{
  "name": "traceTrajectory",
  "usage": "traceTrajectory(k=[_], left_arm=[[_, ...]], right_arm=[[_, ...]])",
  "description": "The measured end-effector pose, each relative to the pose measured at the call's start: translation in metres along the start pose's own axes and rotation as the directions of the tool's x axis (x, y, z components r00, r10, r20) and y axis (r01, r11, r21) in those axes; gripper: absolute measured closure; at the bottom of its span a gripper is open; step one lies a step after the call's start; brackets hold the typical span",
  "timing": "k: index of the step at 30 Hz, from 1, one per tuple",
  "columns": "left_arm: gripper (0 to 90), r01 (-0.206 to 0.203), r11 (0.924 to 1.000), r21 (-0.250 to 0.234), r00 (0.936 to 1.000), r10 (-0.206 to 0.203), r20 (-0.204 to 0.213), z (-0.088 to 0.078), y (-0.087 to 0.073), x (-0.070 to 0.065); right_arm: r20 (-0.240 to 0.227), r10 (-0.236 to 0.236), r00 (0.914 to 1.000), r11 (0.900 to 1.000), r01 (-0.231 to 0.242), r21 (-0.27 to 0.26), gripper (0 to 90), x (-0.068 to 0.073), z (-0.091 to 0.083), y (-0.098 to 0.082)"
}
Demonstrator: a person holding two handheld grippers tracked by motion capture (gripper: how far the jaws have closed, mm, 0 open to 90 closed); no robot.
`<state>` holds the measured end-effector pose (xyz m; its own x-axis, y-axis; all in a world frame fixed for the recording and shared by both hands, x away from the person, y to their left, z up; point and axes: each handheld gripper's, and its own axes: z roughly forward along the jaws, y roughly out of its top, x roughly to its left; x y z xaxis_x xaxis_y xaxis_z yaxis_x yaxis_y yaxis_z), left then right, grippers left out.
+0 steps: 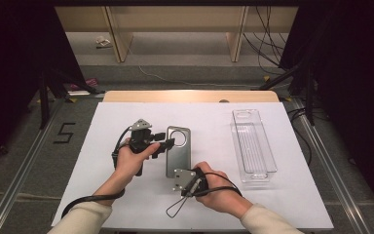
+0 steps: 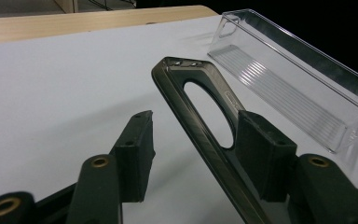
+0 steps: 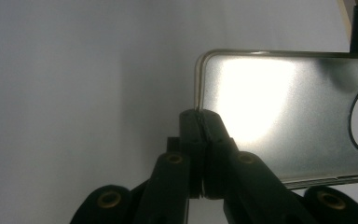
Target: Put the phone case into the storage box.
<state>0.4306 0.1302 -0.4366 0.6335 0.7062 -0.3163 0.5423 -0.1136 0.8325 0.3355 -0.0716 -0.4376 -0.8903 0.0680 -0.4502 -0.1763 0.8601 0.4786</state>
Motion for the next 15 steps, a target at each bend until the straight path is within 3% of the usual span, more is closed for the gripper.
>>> traceTrajectory(k=[4, 9, 15], left_arm=[[52.7, 0.03, 0.9995, -0.011, 0.9994, -0.03, 0.019, -0.0005, -0.0005, 0.0004], [63.7, 0.003, 0.9993, -0.038, 0.9997, -0.002, 0.023, -0.0027, 0.0002, -0.0015], [69.5, 0.02, 0.9965, -0.082, 0.9982, -0.015, 0.058, -0.0069, 0.0031, -0.007]], right_arm=[[0.0, -0.005, 1.0, 1.0, 0.005, 0.001, 89.5, 0.0008, 0.0007, 0.0003], [0.004, -0.016, 0.9999, 1.0, 0.016, 0.005, 89.6, 0.002, 0.0011, 0.0008], [0.025, -0.033, 0.9991, 0.999, 0.033, 0.002, 89.6, 0.0034, 0.0032, 0.0003]])
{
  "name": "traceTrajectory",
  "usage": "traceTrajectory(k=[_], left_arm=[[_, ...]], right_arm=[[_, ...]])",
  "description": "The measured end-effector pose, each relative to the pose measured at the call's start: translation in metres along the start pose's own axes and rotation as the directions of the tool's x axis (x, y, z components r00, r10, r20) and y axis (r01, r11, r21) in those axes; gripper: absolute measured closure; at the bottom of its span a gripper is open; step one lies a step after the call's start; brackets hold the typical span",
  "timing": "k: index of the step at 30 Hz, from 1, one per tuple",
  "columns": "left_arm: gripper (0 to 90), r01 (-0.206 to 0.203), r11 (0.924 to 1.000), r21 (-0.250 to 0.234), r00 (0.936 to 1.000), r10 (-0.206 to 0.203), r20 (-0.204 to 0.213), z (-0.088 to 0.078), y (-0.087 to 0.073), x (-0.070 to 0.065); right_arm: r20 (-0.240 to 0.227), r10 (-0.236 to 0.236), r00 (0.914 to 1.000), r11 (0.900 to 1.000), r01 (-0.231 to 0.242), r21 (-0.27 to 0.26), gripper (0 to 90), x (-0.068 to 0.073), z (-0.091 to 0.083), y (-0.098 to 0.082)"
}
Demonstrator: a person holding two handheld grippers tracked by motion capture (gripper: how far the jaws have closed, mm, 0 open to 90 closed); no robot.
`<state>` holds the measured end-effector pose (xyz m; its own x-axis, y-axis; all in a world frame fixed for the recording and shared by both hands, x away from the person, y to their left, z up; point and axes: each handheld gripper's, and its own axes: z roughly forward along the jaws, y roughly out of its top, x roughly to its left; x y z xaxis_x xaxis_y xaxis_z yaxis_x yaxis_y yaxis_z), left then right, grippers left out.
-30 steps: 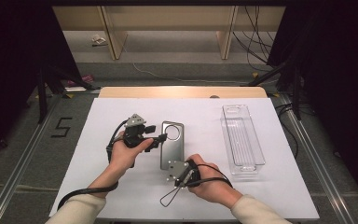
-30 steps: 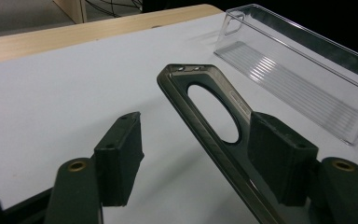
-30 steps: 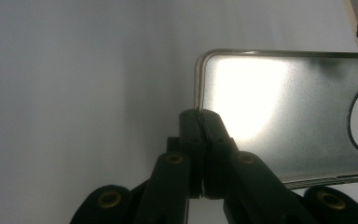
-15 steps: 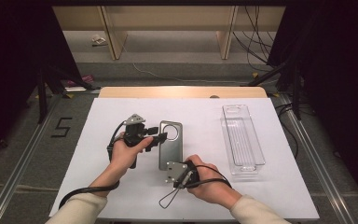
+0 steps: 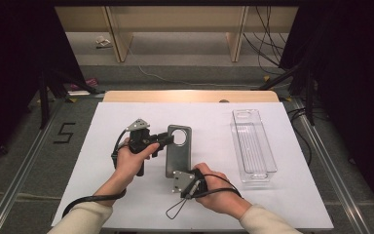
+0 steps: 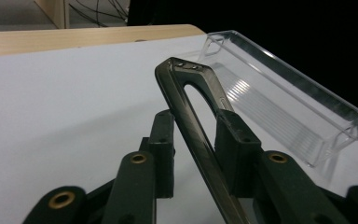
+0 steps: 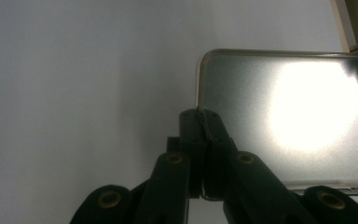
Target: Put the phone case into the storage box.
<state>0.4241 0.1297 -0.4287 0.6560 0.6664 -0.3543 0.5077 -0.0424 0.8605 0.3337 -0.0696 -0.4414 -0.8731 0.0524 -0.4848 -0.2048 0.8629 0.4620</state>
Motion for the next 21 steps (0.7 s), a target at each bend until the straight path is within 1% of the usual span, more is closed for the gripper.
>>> traceTrajectory(k=[3, 7, 9, 14, 16, 17, 18, 20, 21], left_arm=[[71.9, -0.001, 0.9998, -0.018, 0.9999, 0.001, 0.017, -0.001, 0.001, -0.004], [75.1, 0.01, 0.9988, -0.047, 0.9989, -0.008, 0.046, -0.003, 0.003, -0.009], [76.6, 0.011, 0.9983, -0.058, 0.998, -0.008, 0.062, -0.004, 0.003, -0.011], [79.2, 0.005, 0.9955, -0.095, 0.9968, 0.003, 0.08, -0.005, 0.004, -0.015], [81.0, -0.008, 0.9941, -0.108, 0.996, 0.017, 0.088, -0.006, 0.004, -0.017], [81.3, -0.03, 0.9934, -0.11, 0.9962, 0.039, 0.078, -0.007, 0.004, -0.018], [81.4, -0.051, 0.9923, -0.113, 0.9962, 0.059, 0.064, -0.008, 0.005, -0.018], [81.4, -0.04, 0.991, -0.128, 0.9959, 0.05, 0.075, -0.009, 0.005, -0.017], [81.5, -0.045, 0.9903, -0.131, 0.996, 0.055, 0.07, -0.009, 0.005, -0.017]], right_arm=[[0.01, -0.01, 0.9999, 1.0, 0.01, 0.004, 89.6, 0.0, 0.002, -0.001], [0.021, -0.026, 0.9994, 1.0, 0.026, 0.0, 89.6, -0.001, 0.004, -0.004], [0.024, -0.02, 0.9995, 1.0, 0.02, 0.004, 89.6, -0.001, 0.006, -0.006], [0.043, -0.036, 0.9985, 0.999, 0.035, 0.007, 89.4, -0.002, 0.007, -0.007], [0.054, -0.031, 0.998, 0.999, 0.032, -0.002, 88.5, -0.003, 0.008, -0.008], [0.055, -0.016, 0.9984, 1.0, 0.016, -0.003, 87.9, -0.003, 0.008, -0.009], [0.058, -0.01, 0.9983, 1.0, 0.01, -0.013, 86.7, -0.004, 0.008, -0.01], [0.06, -0.008, 0.9981, 1.0, 0.009, -0.022, 84.9, -0.006, 0.008, -0.012], [0.069, 0.004, 0.9976, 1.0, -0.002, -0.026, 83.6, -0.006, 0.007, -0.012]])
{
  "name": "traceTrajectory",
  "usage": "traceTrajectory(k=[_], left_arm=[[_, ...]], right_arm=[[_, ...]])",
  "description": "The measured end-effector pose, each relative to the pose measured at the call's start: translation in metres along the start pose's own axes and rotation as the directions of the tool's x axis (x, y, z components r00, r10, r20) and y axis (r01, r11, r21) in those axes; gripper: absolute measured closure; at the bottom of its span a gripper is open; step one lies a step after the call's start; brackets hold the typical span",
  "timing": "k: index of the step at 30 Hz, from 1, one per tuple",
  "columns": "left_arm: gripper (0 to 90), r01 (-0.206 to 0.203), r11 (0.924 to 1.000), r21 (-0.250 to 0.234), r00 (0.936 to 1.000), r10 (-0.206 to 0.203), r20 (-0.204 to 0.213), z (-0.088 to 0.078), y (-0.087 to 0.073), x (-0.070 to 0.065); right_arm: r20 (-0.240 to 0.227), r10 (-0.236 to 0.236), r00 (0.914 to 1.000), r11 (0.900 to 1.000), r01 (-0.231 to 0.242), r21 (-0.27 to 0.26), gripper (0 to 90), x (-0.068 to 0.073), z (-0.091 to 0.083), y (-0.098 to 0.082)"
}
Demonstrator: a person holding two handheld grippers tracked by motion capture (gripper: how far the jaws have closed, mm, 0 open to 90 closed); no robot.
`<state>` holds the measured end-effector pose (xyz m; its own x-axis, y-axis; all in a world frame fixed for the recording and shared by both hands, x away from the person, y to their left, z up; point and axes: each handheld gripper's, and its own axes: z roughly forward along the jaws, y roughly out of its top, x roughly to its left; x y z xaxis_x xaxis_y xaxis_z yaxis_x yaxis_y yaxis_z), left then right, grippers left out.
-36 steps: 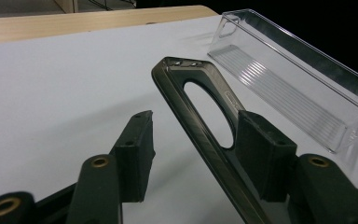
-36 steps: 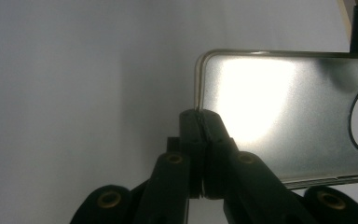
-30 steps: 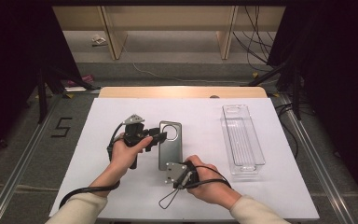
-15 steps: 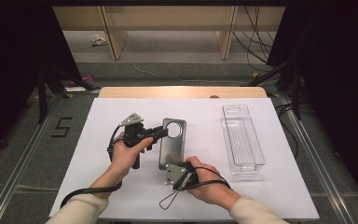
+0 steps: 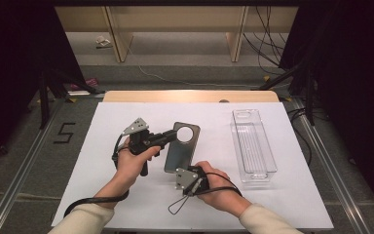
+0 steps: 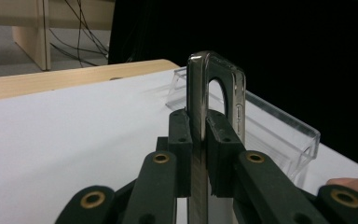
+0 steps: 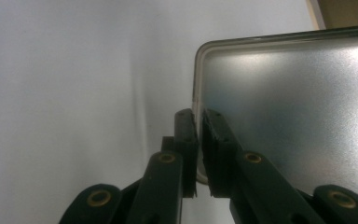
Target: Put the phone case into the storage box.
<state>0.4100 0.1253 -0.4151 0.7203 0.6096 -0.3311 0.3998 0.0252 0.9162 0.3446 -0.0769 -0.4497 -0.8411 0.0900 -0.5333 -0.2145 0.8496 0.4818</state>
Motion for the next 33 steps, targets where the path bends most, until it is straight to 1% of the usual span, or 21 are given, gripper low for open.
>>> traceTrajectory(k=[1, 3, 4, 5, 7, 9, 10, 12, 15, 16, 18, 20, 21, 23, 24, 25, 27, 28, 29, 31, 33], left_arm=[[81.5, -0.007, 1.0, -0.001, 1.0, 0.007, -0.006, 0.0, 0.0, 0.0], [81.5, -0.006, 0.9999, -0.011, 0.9999, 0.006, -0.009, -0.001, 0.0, 0.001], [81.5, -0.013, 0.9999, -0.012, 0.9999, 0.013, -0.011, -0.002, 0.001, 0.001], [81.5, -0.017, 0.9997, -0.017, 0.9997, 0.017, -0.016, -0.002, 0.001, 0.001], [81.5, -0.028, 0.9993, -0.026, 0.9994, 0.027, -0.02, -0.003, 0.001, 0.001], [81.4, -0.04, 0.9987, -0.031, 0.9989, 0.04, -0.026, -0.003, 0.001, 0.0], [81.4, -0.04, 0.9985, -0.036, 0.9988, 0.039, -0.027, -0.003, 0.001, 0.0], [81.4, -0.042, 0.9984, -0.037, 0.9988, 0.041, -0.028, -0.004, 0.002, 0.0], [81.4, -0.023, 0.9986, -0.047, 0.9994, 0.022, -0.025, -0.006, 0.002, 0.0], [81.4, -0.03, 0.9984, -0.048, 0.9992, 0.029, -0.027, -0.006, 0.003, 0.0], [81.4, -0.039, 0.9979, -0.052, 0.9988, 0.037, -0.031, -0.007, 0.003, 0.0], [81.4, -0.045, 0.9974, -0.057, 0.9985, 0.043, -0.035, -0.008, 0.003, 0.0], [81.5, -0.051, 0.9969, -0.06, 0.9982, 0.049, -0.034, -0.009, 0.003, 0.0], [81.5, -0.06, 0.9958, -0.069, 0.9977, 0.058, -0.034, -0.01, 0.004, -0.001], [81.5, -0.063, 0.9953, -0.074, 0.9977, 0.061, -0.03, -0.011, 0.004, -0.001], [81.5, -0.062, 0.995, -0.079, 0.9978, 0.06, -0.03, -0.011, 0.005, -0.002], [81.4, -0.061, 0.9946, -0.084, 0.9978, 0.059, -0.029, -0.012, 0.005, -0.002], [81.4, -0.061, 0.9943, -0.087, 0.9978, 0.059, -0.029, -0.013, 0.005, -0.002], [81.4, -0.064, 0.994, -0.088, 0.9977, 0.061, -0.029, -0.013, 0.006, -0.002], [81.4, -0.067, 0.9935, -0.091, 0.9974, 0.064, -0.033, -0.013, 0.006, -0.003], [81.4, -0.069, 0.9935, -0.091, 0.9973, 0.066, -0.034, -0.012, 0.005, -0.003]], right_arm=[[0.004, 0.001, 1.0, 1.0, -0.001, -0.01, 81.9, -0.001, 0.0, 0.0], [0.024, 0.01, 0.9996, 1.0, -0.01, -0.025, 78.7, -0.003, -0.002, -0.001], [0.026, 0.023, 0.9994, 0.999, -0.022, -0.033, 75.1, -0.004, -0.003, 0.0], [0.04, 0.063, 0.9972, 0.997, -0.061, -0.055, 71.0, -0.003, -0.004, 0.0], [0.063, 0.098, 0.9932, 0.993, -0.093, -0.076, 61.9, -0.006, -0.007, 0.0], [0.097, 0.149, 0.9841, 0.985, -0.139, -0.105, 51.8, -0.01, -0.009, 0.0], [0.101, 0.181, 0.9784, 0.978, -0.168, -0.12, 48.6, -0.012, -0.01, -0.001], [0.118, 0.23, 0.9661, 0.966, -0.211, -0.151, 42.5, -0.015, -0.014, -0.002], [0.118, 0.292, 0.9492, 0.945, -0.267, -0.187, 36.8, -0.021, -0.019, -0.005], [0.116, 0.317, 0.9413, 0.935, -0.29, -0.202, 34.8, -0.023, -0.02, -0.007], [0.102, 0.376, 0.9208, 0.91, -0.347, -0.227, 32.2, -0.027, -0.022, -0.01], [0.082, 0.415, 0.906, 0.889, -0.386, -0.245, 31.5, -0.03, -0.023, -0.013], [0.067, 0.441, 0.895, 0.874, -0.411, -0.26, 31.3, -0.031, -0.024, -0.015], [0.05, 0.492, 0.8694, 0.842, -0.46, -0.281, 29.6, -0.035, -0.025, -0.019], [0.043, 0.518, 0.8542, 0.825, -0.486, -0.289, 28.3, -0.036, -0.025, -0.02], [0.042, 0.536, 0.8432, 0.813, -0.502, -0.293, 27.9, -0.038, -0.026, -0.021], [0.036, 0.572, 0.8192, 0.785, -0.535, -0.313, 26.6, -0.041, -0.028, -0.023], [0.038, 0.587, 0.8088, 0.775, -0.547, -0.317, 25.4, -0.042, -0.029, -0.023], [0.042, 0.598, 0.8005, 0.766, -0.555, -0.324, 25.2, -0.043, -0.03, -0.024], [0.04, 0.623, 0.7809, 0.744, -0.576, -0.338, 25.0, -0.045, -0.031, -0.026], [0.046, 0.642, 0.7655, 0.727, -0.589, -0.353, 25.1, -0.047, -0.033, -0.028]])
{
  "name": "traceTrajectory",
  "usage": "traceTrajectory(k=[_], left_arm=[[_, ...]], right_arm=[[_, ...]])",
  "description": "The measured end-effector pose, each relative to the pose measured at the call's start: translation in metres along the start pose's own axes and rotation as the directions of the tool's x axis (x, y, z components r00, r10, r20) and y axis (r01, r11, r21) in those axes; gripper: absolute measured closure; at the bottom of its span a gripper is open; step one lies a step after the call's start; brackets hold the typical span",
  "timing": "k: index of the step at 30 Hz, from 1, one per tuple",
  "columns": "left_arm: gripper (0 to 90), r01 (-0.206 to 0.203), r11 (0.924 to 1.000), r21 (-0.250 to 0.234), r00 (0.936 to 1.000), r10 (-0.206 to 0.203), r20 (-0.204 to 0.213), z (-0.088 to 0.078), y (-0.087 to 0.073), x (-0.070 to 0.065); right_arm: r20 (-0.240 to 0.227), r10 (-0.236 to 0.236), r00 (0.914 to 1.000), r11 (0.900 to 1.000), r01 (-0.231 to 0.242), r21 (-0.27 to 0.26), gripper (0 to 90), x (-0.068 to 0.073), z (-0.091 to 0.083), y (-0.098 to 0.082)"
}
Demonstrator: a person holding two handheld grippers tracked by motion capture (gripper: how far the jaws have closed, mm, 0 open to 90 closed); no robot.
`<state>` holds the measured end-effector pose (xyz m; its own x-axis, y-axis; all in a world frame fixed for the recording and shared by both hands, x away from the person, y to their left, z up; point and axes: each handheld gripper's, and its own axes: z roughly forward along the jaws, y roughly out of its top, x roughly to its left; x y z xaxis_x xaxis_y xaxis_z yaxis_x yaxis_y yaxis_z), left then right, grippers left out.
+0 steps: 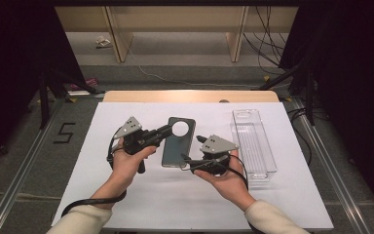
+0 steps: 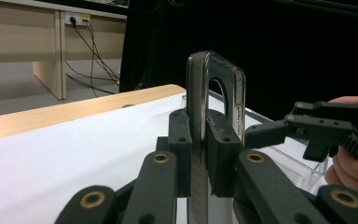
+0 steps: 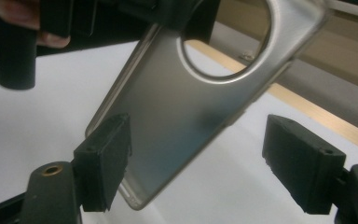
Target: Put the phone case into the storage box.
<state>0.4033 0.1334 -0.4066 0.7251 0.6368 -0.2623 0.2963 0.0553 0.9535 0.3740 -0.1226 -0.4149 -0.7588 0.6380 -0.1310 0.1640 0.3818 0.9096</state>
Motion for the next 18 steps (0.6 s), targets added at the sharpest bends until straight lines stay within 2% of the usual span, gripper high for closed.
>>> traceTrajectory(k=[11, 15, 18], left_arm=[[81.4, -0.006, 1.0, -0.004, 1.0, 0.006, 0.004, 0.002, -0.002, -0.005], [81.4, -0.008, 1.0, -0.006, 1.0, 0.008, 0.005, 0.003, -0.003, -0.007], [81.4, -0.008, 1.0, -0.006, 1.0, 0.008, 0.004, 0.003, -0.003, -0.007]], right_arm=[[0.048, 0.083, 0.9954, 0.996, -0.081, -0.038, 26.4, -0.017, -0.006, 0.004], [0.054, 0.101, 0.9934, 0.994, -0.098, -0.056, 31.4, -0.021, -0.007, 0.007], [0.058, 0.133, 0.9894, 0.989, -0.129, -0.071, 36.1, -0.025, -0.008, 0.008]])
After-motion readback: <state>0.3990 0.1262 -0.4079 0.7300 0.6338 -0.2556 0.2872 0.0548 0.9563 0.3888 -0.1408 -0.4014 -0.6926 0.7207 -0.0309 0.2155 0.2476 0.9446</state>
